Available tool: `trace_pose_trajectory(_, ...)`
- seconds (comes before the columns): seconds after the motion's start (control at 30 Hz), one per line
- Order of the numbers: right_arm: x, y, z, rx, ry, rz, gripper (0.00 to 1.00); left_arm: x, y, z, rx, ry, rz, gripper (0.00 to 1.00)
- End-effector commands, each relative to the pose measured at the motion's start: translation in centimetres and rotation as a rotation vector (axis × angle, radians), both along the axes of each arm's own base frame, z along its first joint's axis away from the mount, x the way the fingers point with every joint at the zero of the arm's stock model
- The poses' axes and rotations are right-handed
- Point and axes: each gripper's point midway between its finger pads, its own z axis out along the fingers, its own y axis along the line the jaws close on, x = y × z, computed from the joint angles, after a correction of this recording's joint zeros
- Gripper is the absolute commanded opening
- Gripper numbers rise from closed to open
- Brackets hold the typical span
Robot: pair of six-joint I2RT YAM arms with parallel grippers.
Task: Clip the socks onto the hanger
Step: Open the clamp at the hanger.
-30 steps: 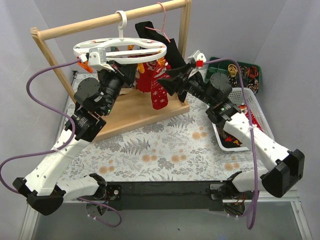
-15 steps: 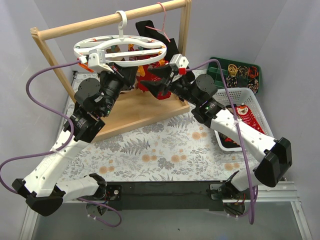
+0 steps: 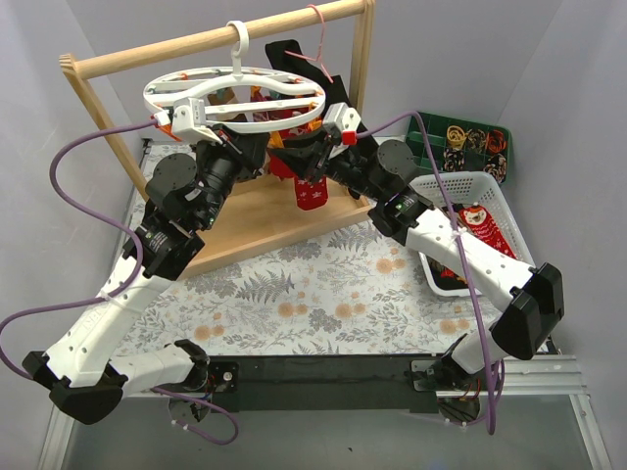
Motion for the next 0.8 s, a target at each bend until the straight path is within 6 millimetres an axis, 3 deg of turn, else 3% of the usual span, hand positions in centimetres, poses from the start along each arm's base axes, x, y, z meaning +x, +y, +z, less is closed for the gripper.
trace_pose_trajectory(0.0, -0.2, -0.4, 2.6, 0.062, -0.059, -0.006, 0.14, -0.7, 0.6, 0.6, -0.006, 0.006, 0.005, 0.00)
trace_pose_trajectory(0.1, 0.1, -0.4, 1.2, 0.046, -0.032, -0.019, 0.01, -0.9, 1.2, 0.7, 0.002, -0.003, 0.021, 0.05)
trace_pose_trajectory(0.27, 0.2, -0.6, -0.3, 0.033, 0.010, -0.027, 0.01, -2.1, 1.8, -0.1, 0.031, -0.028, 0.006, 0.30)
trace_pose_trajectory(0.37, 0.4, -0.6, -1.3, 0.021, 0.030, -0.036, 0.01, -2.6, 1.8, -1.5, 0.052, -0.034, -0.013, 0.38)
trace_pose_trajectory(0.53, 0.9, -0.8, -2.4, 0.008, 0.058, -0.039, 0.01, -3.9, 1.3, -1.9, 0.098, -0.104, -0.082, 0.54)
trace_pose_trajectory(0.77, 0.9, -0.8, -2.5, 0.013, 0.086, -0.012, 0.01, -2.5, 0.0, -3.7, 0.175, -0.083, -0.098, 0.73)
